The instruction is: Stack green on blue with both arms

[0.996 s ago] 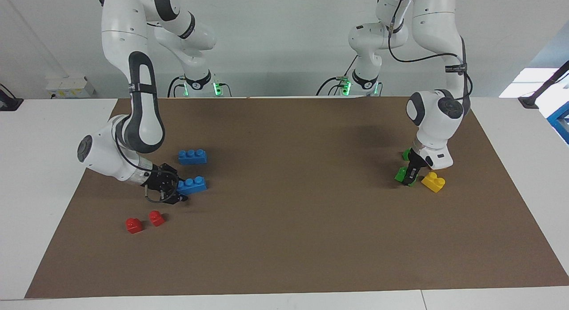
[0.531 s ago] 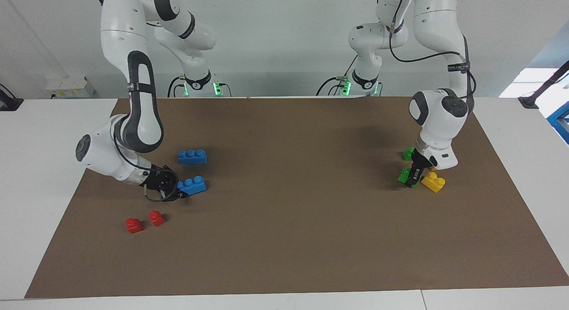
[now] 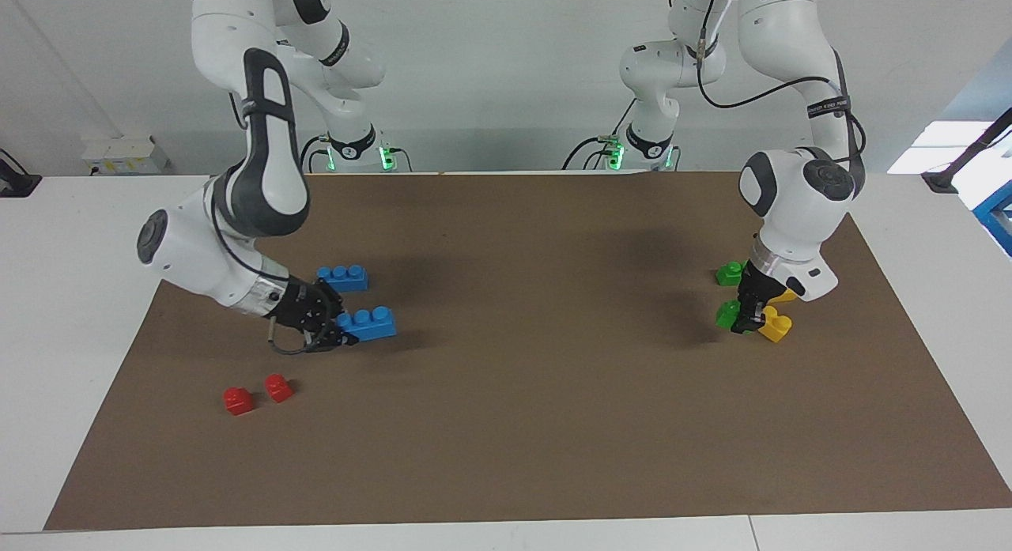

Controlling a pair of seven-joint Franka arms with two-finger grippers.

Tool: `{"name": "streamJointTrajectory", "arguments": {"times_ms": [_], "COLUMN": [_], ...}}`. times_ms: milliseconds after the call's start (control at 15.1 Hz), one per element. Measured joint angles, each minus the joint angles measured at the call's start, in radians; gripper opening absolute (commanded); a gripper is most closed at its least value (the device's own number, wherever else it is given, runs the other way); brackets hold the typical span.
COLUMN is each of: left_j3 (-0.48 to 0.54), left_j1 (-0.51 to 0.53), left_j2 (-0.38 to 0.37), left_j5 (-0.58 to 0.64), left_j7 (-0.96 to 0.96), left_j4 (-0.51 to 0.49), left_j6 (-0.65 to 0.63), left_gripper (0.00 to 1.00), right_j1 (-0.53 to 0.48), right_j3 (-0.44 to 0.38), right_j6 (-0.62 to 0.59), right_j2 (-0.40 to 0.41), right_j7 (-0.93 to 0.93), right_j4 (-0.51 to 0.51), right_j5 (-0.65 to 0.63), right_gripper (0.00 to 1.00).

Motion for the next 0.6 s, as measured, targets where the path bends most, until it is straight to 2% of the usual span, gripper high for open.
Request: {"name": "streamJointTrajectory", "arguments": {"times_ms": [133, 332, 598], "left_j3": [-0.003, -0.004, -0.006], "left_j1": [-0.024, -0.064, -0.145], "left_j2": [-0.009, -0.030, -0.072], "left_j5": [0.000, 0.000, 0.000], "left_j7": [-0.056, -0.085, -0.196], "left_j4": [0.048, 0.122, 0.135], "left_j6": [-0.085, -0.213, -0.279], "left_gripper": [0.00, 0.00, 0.00], "right_j1": [0.085, 0.205, 0.290], "right_j3": [0.013, 0.016, 0.016], "right_j6": [0.023, 0.179, 0.283], "right_j2": [-0.017, -0.006, 0.025], "right_j7": [0.143, 0.320, 0.382], "right_j4": [0.019, -0.002, -0.070], "right_j5": [0.033, 0.035, 0.035], "right_gripper": [0.00, 0.00, 0.00]}}
